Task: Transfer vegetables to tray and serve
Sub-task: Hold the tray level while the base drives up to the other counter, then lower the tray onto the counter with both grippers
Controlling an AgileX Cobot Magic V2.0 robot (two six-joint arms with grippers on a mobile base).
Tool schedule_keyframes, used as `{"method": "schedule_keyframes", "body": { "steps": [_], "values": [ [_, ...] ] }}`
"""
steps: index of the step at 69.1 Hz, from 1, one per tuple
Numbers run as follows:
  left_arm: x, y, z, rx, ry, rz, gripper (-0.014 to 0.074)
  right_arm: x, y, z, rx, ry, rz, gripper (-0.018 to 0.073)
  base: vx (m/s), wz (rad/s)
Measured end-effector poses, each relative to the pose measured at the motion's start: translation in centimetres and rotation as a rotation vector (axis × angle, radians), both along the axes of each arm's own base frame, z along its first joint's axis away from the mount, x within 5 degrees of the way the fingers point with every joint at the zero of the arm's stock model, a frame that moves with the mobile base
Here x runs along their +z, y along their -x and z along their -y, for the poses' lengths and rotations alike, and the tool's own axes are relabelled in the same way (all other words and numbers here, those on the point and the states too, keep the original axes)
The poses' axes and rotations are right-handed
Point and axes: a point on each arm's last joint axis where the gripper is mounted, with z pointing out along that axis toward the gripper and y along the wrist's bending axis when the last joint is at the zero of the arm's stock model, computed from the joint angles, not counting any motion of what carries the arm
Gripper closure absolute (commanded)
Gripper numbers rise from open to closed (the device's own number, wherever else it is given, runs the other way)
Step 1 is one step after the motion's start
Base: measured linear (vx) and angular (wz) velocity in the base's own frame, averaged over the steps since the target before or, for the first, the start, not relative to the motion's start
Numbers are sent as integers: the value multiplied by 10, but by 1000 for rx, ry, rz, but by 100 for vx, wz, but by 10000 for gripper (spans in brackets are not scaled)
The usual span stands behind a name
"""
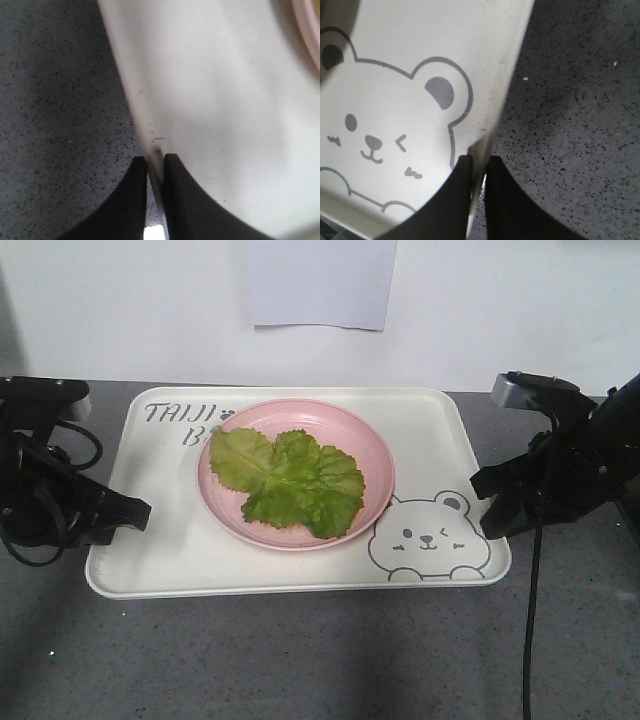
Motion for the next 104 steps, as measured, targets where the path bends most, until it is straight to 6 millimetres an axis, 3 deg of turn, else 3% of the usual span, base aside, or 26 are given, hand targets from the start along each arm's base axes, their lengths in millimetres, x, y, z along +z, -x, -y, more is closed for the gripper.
{"method": "schedule_keyframes", "body": {
  "steps": [73,85,104],
  "values": [
    [-1,-1,0,-12,-6,0,602,0,0,0,-1,3,-2,562,0,0],
    [-14,-11,3,-19,-25,-36,602,-4,-1,0,-23,2,-28,562,0,0],
    [-46,-33,8,-27,-78,-89,602,-32,-16,-1,-58,5,-136,562,0,0]
  ]
}}
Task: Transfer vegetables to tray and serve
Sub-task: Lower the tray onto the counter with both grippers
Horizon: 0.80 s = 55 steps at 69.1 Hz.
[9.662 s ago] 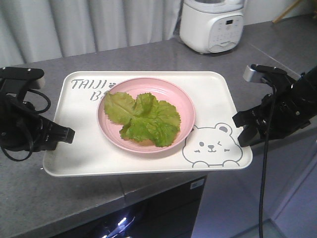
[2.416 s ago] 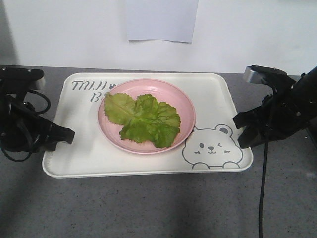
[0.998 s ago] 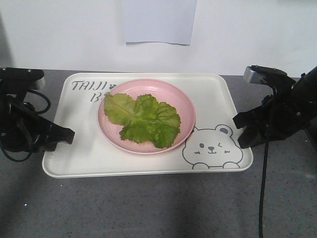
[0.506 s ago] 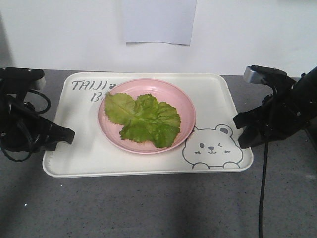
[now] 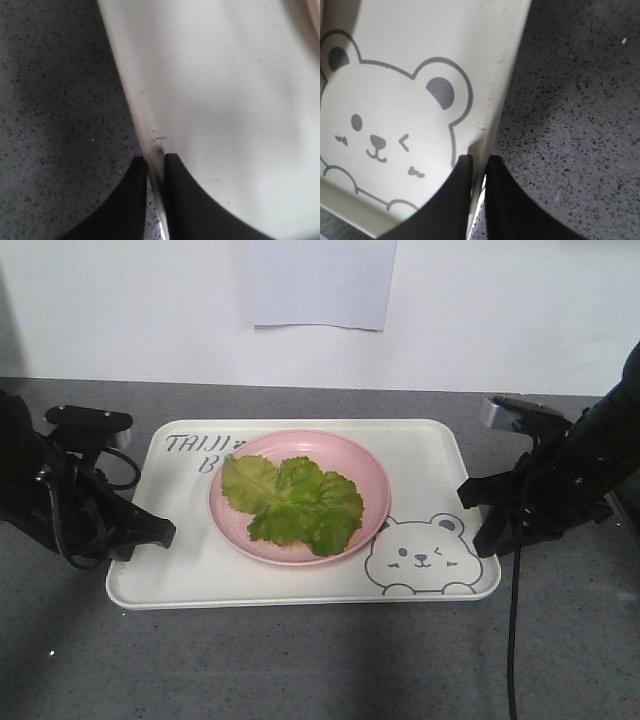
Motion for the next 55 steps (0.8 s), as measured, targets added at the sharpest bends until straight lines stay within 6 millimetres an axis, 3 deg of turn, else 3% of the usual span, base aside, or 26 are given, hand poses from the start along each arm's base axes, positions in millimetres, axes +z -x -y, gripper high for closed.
{"method": "schedule_keyframes", "body": {
  "steps": [27,44,55],
  "values": [
    [-28,-19,6,-7,-11,-18,602,-43,-14,0,-40,61,-146,555,0,0],
    [-29,-20,7,-7,-10,-12,595,-48,-15,0,-41,65,-164,528,0,0],
    [-29,-20,7,-7,-11,-13,538,-48,-15,-1,-38,66,-168,472,0,0]
  ]
}}
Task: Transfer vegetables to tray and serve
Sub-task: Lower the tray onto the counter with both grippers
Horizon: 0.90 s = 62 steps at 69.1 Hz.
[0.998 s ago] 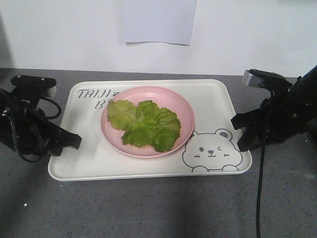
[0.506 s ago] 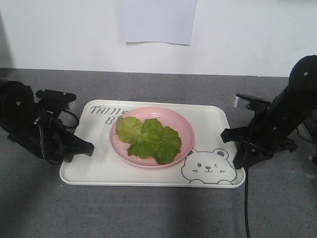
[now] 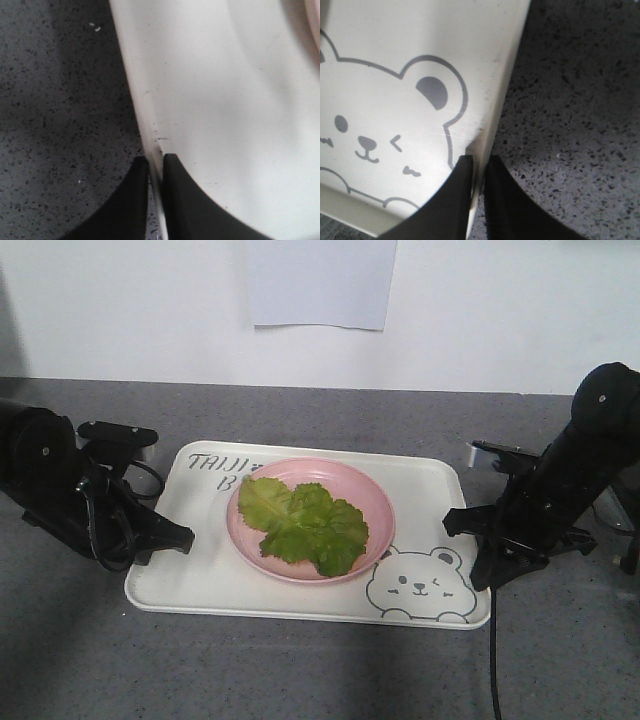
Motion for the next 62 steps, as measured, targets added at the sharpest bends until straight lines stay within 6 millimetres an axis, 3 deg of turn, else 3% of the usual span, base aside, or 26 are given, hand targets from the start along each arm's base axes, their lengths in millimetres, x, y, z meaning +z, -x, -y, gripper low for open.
{"method": "schedule_keyframes", "body": {
  "steps": [22,29,52,62],
  "values": [
    [1,0,3,-25,0,7,232,1,1,-4,8,-21,-10,289,0,0],
    [3,-1,5,-25,15,17,171,1,2,-6,5,-38,-12,255,0,0],
    [7,-1,5,-29,9,7,145,3,2,-6,13,-32,-6,239,0,0],
    [16,5,3,-33,3,14,145,15,6,-1,37,19,38,241,0,0]
  ]
}}
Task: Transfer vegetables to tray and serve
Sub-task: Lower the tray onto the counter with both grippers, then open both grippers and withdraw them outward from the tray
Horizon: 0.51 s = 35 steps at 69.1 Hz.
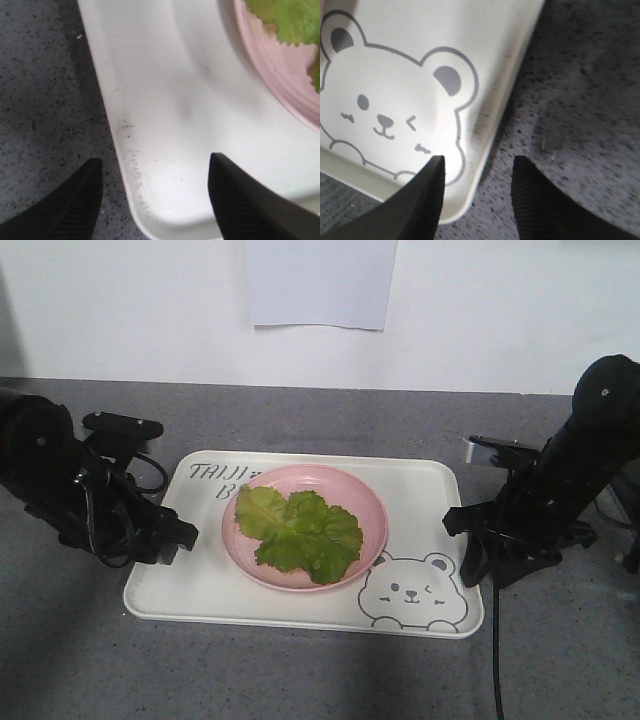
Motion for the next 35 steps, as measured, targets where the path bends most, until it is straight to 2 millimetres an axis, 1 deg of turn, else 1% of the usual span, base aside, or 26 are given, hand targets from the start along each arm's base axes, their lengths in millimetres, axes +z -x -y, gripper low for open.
{"method": "schedule_keyframes", "body": {
  "steps": [7,19,26,35],
  "values": [
    [13,7,-3,-1,7,24,145,14,5,2,9,18,45,241,0,0],
    [40,25,-9,-20,11,72,145,48,21,6,17,34,154,241,0,0],
    [58,40,-15,-52,16,131,146,71,35,9,24,49,227,241,0,0],
    [70,61,-23,-77,24,184,146,101,57,16,32,89,334,241,0,0]
  ]
}}
